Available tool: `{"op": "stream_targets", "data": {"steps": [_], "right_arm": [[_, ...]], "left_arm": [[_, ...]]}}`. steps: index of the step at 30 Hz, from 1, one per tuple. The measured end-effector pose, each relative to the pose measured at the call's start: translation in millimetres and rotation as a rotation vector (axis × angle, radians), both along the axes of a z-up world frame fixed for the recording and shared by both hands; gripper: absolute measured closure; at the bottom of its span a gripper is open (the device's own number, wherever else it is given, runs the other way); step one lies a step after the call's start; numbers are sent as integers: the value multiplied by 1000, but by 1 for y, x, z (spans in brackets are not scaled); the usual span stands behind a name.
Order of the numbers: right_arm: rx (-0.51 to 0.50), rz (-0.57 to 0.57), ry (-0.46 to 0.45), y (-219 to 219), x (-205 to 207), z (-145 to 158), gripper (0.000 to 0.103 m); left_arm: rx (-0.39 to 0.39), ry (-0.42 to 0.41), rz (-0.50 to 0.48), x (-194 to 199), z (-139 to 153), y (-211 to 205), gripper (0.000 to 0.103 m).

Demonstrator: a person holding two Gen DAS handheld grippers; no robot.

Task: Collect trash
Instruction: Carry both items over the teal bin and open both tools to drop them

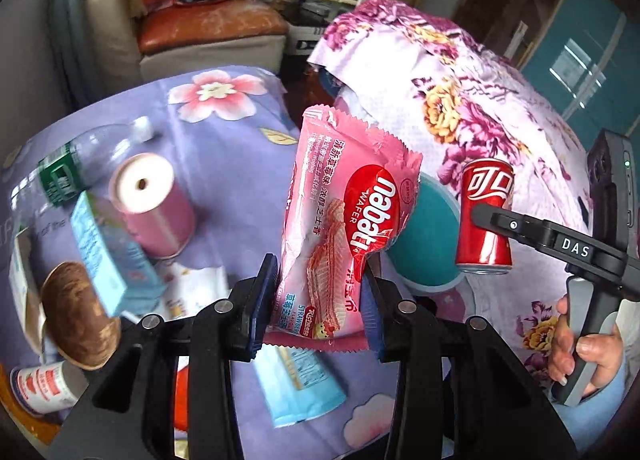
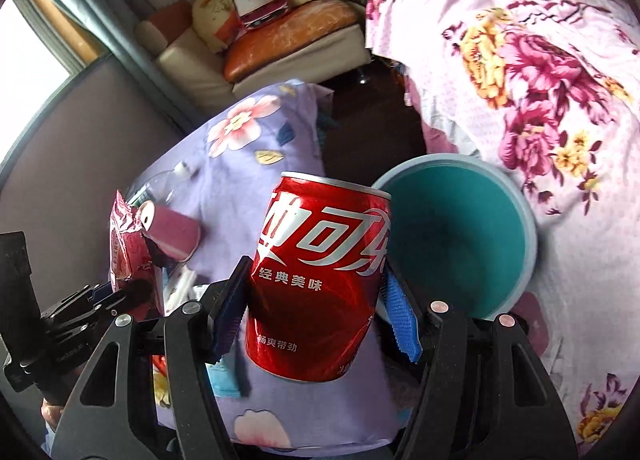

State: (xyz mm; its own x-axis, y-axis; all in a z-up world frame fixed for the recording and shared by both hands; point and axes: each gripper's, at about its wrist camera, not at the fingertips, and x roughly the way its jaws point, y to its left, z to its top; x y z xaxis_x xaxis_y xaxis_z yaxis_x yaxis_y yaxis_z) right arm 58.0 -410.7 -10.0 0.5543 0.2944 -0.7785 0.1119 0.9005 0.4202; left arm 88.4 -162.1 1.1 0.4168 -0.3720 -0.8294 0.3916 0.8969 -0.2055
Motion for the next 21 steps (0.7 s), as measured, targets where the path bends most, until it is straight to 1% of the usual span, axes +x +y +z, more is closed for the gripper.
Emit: {"op": "stream_targets", "data": {"steps": [2,4,8,11,12,14,15,16,17,18,19,21], "right_arm": [[-10,-45,4,-26,-1,-5,43],[-12,-82,14,-51,-1,-11,43],[-24,-126,41,-82,0,-26,43],[-15,-151,74,-100,2,-42,43],[-12,-154,84,-103,3,-47,43],[-9,-157,105,-107,6,-57,43],[-8,-158,113,-109,7,-61,43],[-3,-159,120,-110,8,-64,43],[2,-160,126,-112,10,-69,43],[4,-160,130,-113,11,-71,43],[4,-160,133,-112,11,-73,43],[7,-157,139,-112,13,-78,43]], "left_arm": [[15,33,-41,12,-13,-32,63],[48,54,-70,24,-28,-62,63],[86,116,-120,42,-58,-111,63],[126,141,-160,45,-77,-141,62],[136,149,-172,45,-83,-149,60],[153,162,-187,45,-92,-158,53],[160,163,-193,45,-95,-161,47],[171,163,-199,45,-98,-163,37],[183,156,-200,45,-99,-164,33],[192,146,-198,45,-99,-163,25],[196,135,-194,44,-98,-162,22],[185,130,-192,45,-95,-160,22]]}}
